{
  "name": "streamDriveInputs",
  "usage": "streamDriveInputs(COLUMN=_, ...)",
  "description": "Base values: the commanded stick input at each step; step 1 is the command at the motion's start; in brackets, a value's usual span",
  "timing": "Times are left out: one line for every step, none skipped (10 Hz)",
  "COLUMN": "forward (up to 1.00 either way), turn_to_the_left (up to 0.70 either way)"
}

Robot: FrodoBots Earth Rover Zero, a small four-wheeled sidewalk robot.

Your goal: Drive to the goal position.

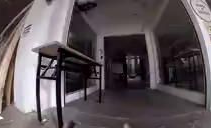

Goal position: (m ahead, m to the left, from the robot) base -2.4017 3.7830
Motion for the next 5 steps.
streamDriveInputs(forward=0.43, turn_to_the_left=-0.25)
streamDriveInputs(forward=0.43, turn_to_the_left=-0.25)
streamDriveInputs(forward=0.43, turn_to_the_left=-0.25)
streamDriveInputs(forward=0.43, turn_to_the_left=-0.25)
streamDriveInputs(forward=0.43, turn_to_the_left=-0.25)
